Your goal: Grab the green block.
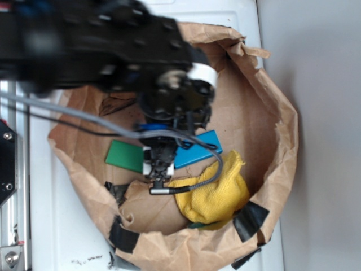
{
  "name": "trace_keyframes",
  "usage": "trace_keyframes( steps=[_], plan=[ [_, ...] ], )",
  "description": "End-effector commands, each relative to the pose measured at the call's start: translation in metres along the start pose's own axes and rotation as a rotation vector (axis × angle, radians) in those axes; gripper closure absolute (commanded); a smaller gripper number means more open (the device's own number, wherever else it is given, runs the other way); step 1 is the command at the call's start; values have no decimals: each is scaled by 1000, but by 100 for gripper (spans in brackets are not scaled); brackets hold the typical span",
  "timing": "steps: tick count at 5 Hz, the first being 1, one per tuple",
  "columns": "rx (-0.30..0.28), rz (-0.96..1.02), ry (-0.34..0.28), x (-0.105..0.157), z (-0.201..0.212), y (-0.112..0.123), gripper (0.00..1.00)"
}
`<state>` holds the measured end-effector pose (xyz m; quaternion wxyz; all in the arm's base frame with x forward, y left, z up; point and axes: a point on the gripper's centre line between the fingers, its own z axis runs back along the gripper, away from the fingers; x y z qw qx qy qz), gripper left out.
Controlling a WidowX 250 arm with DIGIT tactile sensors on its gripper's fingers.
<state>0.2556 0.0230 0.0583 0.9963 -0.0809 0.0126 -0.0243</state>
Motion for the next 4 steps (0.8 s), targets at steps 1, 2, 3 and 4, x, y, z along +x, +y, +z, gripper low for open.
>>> trace_keyframes(
  steps=[1, 2, 3, 4],
  plan=[
    [2, -141, -32, -20, -10, -2, 0],
    [-13, -178, -61, -31, -8, 1, 0],
    [16, -172, -97, -35, -24, 2, 0],
    [53, -138, -91, -20, -43, 2, 54]
  ],
)
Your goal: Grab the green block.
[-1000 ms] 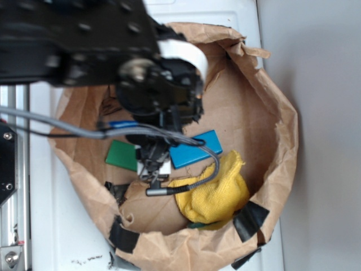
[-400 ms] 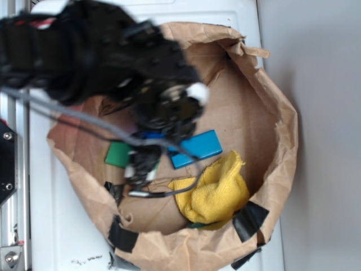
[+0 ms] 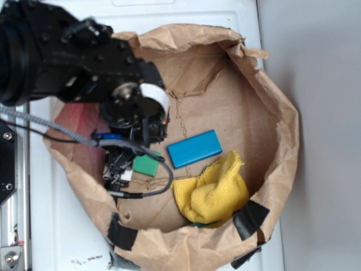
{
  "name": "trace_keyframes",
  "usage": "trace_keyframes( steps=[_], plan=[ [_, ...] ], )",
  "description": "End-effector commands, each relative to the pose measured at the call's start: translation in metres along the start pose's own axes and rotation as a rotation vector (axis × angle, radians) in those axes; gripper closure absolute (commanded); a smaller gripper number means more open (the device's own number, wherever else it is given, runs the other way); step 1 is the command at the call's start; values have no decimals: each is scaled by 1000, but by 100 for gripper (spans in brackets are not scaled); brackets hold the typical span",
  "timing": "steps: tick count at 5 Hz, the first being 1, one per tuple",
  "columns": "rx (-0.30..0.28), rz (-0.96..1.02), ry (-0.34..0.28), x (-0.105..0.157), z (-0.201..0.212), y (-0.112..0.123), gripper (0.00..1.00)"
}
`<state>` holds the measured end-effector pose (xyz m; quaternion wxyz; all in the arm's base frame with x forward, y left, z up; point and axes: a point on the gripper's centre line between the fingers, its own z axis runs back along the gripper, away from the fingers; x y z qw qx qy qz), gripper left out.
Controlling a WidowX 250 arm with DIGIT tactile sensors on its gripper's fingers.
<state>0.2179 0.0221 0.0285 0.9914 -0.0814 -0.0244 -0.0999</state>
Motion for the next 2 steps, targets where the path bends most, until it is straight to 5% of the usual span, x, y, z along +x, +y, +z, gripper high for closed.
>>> trace_keyframes(
  steps=[1, 2],
  plan=[
    [77, 49, -20, 23, -23, 6, 100],
    [56, 74, -57, 30, -10, 3, 100]
  ],
)
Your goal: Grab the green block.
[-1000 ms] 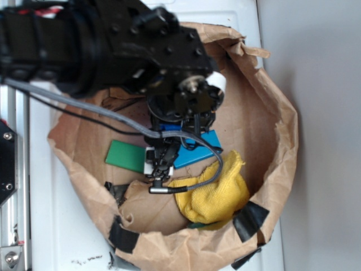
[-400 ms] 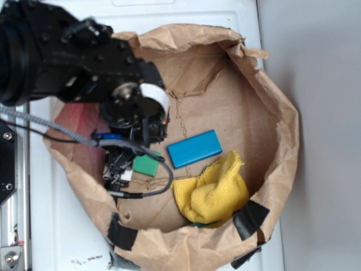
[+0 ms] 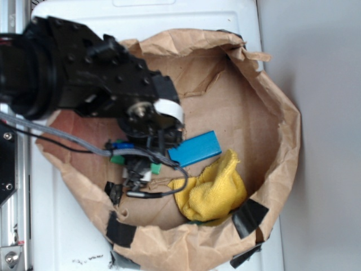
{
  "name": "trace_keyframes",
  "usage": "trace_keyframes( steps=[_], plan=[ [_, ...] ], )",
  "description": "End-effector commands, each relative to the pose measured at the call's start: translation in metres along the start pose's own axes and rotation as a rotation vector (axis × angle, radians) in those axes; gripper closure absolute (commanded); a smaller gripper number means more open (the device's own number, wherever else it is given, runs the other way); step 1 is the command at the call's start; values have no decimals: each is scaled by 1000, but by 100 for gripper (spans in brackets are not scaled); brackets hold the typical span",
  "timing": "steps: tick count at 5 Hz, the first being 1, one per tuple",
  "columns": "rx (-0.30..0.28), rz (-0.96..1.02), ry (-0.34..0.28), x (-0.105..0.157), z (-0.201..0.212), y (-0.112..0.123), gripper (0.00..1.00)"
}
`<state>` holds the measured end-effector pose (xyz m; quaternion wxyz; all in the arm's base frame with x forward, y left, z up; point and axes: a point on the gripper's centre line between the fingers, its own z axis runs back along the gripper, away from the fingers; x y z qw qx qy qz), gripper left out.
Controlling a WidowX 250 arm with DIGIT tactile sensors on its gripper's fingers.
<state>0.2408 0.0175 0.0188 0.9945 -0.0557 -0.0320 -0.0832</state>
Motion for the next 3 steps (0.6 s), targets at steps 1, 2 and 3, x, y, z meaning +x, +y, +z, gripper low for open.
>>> trace_keyframes(
  steps=[1, 2, 3],
  plan=[
    [-43, 79, -29, 7, 20, -3, 100],
    [-75, 110, -25, 10, 33, -6, 100],
    [-99, 97, -27, 5, 46, -6, 0]
  ],
)
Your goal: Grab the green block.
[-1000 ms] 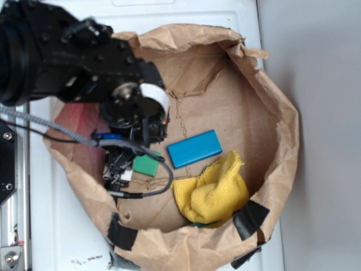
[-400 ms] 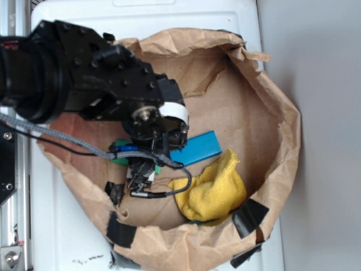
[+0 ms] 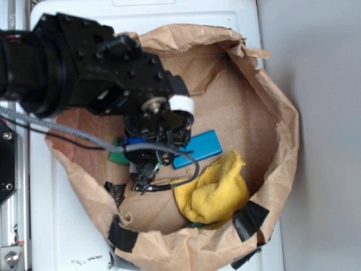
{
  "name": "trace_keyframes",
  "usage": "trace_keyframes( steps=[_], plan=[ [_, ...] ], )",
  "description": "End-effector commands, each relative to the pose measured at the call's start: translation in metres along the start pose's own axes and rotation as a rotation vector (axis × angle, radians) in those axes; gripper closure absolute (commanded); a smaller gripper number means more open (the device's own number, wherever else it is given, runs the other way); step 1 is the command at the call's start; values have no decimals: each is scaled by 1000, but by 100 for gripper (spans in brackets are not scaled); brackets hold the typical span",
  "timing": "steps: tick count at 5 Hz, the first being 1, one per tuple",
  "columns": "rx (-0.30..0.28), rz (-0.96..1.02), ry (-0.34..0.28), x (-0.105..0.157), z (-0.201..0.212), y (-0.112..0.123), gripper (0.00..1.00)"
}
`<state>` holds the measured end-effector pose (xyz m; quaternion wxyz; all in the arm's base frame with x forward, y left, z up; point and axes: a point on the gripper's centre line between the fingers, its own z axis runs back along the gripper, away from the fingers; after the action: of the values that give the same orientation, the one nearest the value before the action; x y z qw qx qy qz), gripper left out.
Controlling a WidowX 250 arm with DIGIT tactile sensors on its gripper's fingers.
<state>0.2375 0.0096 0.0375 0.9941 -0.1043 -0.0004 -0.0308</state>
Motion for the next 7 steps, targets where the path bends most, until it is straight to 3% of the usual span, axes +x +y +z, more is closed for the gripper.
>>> trace_keyframes(
  steps=[1, 2, 4, 6, 7],
  plan=[
    [-18, -13, -75, -10, 46, -6, 0],
    [-40, 3, -63, -15, 56, -12, 0],
    [-5, -28, -108, -26, 17, -15, 0],
    [34, -28, -93, -13, -20, -12, 0],
    [32, 2, -92, -8, -16, -11, 100]
  ],
)
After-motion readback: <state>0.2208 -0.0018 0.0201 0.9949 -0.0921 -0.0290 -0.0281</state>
